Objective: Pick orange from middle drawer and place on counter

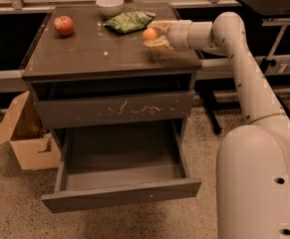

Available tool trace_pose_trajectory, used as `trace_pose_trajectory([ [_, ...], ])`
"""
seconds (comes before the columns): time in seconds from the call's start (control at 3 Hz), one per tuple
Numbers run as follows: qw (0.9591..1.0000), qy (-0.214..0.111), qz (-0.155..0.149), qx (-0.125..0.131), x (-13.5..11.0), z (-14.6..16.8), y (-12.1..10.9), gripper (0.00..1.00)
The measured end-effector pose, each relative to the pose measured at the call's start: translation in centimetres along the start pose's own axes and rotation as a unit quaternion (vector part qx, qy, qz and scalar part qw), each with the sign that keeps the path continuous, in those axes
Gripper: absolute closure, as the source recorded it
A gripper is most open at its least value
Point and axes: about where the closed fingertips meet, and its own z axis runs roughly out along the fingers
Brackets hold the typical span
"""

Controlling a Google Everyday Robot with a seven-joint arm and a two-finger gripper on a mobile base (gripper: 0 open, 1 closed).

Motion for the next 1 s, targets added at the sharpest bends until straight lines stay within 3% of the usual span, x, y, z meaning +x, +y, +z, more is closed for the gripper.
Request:
trace_pose_trajectory([
  [0.33, 0.9998, 0.003, 0.017, 0.006, 0.80, 0.08, 0.18, 0.51],
  [0.67, 0.9997, 0.004, 0.021, 0.009, 0.99, 0.01, 0.16, 0.28],
  [1.0, 0.9996, 0.012, 0.011, 0.022, 0.74, -0.63, -0.56, 0.00],
])
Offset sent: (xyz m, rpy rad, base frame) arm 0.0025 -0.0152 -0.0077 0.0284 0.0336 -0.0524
